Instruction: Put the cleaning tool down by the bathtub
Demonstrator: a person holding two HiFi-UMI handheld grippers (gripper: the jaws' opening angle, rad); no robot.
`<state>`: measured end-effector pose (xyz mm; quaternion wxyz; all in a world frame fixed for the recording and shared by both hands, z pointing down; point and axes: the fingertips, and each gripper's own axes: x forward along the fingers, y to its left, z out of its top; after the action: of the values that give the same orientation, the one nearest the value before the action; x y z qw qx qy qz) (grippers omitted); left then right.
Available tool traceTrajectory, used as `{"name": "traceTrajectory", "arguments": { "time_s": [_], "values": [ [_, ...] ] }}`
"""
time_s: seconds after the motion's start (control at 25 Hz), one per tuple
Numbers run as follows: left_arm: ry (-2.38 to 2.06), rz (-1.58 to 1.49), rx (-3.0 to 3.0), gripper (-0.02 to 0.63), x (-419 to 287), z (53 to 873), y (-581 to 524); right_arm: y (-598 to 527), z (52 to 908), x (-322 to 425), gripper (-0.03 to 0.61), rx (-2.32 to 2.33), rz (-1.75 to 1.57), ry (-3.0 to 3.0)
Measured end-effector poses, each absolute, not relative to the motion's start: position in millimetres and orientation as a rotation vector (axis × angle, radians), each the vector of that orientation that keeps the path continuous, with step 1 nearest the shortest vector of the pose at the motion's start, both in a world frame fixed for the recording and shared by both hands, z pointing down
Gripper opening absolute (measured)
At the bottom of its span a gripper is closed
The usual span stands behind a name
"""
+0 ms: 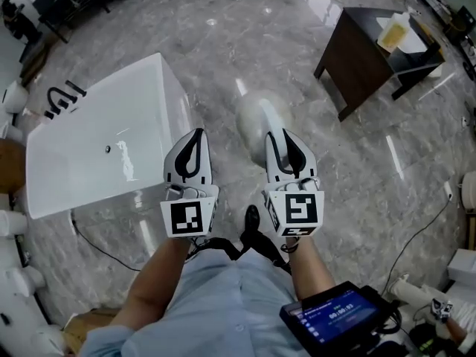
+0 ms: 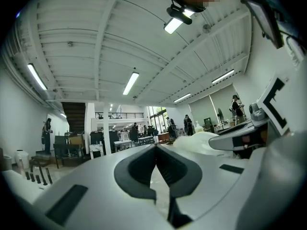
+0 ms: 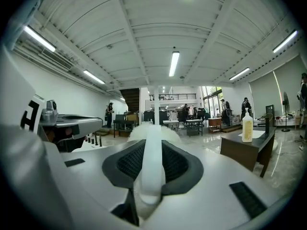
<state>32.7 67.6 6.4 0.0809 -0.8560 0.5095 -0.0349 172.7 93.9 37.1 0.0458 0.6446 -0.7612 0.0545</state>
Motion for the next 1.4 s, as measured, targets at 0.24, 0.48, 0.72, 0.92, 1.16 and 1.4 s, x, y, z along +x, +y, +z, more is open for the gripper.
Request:
{"name": "traceTrajectory", "arguments": {
  "time_s": [0.24, 0.48, 0.72, 0.92, 1.16, 1.4],
  "values": [
    [1.577, -0.081, -2.525, 0.014, 35.6, -5.6, 19.3, 42.6, 28.9, 179.8, 0.106, 1.931, 0.135, -2.355],
    [1.624, -0.010, -2.512, 0.014, 27.5, -10.8, -26.9, -1.3, 32.0, 169.9, 0.106, 1.891, 0.114, -2.355],
    [1.641, 0.000, -2.540, 0.015, 14.7, 15.5, -73.7, -42.4, 59.4, 154.2, 0.106, 1.858, 0.144, -2.325],
    [1.638, -0.063, -2.569, 0.015, 5.0, 44.5, -113.8, -80.7, 86.7, 136.9, 0.106, 1.825, 0.188, -2.302],
    [1.660, -0.116, -2.602, 0.015, -12.5, 102.1, -162.9, -125.1, 142.3, 115.4, 0.106, 1.792, 0.242, -2.264],
    [1.659, -0.230, -2.635, 0.014, -19.5, 178.8, -198.9, -154.6, 215.3, 99.0, 0.106, 1.750, 0.325, -2.223]
  ]
}}
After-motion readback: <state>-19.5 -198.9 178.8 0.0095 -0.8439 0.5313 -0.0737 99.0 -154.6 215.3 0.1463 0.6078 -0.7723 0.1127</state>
